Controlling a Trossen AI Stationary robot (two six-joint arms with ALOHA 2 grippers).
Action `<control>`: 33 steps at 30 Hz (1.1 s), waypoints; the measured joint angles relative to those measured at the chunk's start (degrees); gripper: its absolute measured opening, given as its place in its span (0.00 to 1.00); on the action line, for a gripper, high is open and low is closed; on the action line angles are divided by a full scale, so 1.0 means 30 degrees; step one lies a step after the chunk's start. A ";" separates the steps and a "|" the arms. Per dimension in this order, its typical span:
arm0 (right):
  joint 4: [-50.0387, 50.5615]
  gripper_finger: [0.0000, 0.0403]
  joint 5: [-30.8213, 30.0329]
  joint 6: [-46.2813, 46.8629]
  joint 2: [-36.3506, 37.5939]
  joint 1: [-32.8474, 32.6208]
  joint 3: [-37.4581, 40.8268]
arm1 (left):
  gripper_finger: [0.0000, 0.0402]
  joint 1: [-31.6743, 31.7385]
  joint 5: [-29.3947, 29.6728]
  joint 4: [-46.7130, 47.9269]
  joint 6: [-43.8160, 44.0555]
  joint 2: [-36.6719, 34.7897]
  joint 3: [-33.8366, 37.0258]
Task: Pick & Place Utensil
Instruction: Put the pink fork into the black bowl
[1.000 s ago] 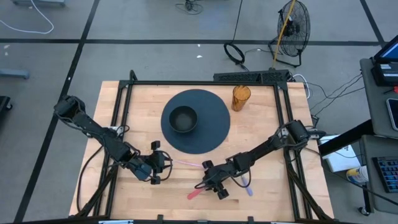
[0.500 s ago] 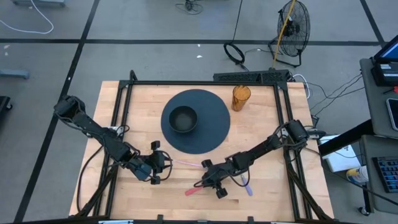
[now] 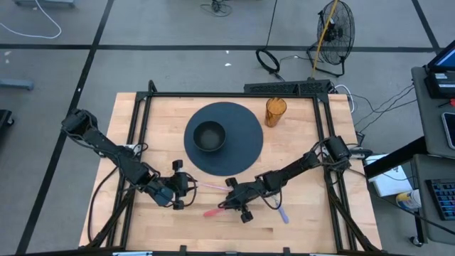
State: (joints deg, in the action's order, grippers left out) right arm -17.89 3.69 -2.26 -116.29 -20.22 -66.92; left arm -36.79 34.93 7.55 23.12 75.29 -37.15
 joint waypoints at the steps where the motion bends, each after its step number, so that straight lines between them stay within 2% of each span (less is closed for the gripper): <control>1: -0.0050 0.08 -0.0239 -0.0048 0.0000 0.0080 -0.0191 | 0.25 -0.0003 0.0079 0.0000 -0.0028 0.0000 0.0000; 15: -0.0381 0.11 -0.0655 -0.0115 0.0007 0.2042 -0.0716 | 0.25 0.0000 0.0403 -0.0021 -0.0185 0.0000 0.0000; 22: -0.0382 0.15 0.0852 0.1058 -0.1137 0.2429 -0.0712 | 0.25 -0.0006 0.0403 -0.0036 -0.0157 0.0000 0.0000; 27: -0.0790 0.22 0.1332 0.1041 -0.1377 0.2429 -0.0740 | 0.25 -0.0032 0.0396 -0.0017 -0.0110 0.0007 0.0007; 33: -0.1008 0.37 0.1328 0.0994 -0.1198 0.2429 -0.0740 | 0.25 -0.0032 0.0314 -0.0029 -0.0010 0.0007 0.0007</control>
State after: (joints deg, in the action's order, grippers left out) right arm -20.91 7.67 0.72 -119.88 -12.93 -69.14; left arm -36.88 35.87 7.46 23.09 75.31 -37.12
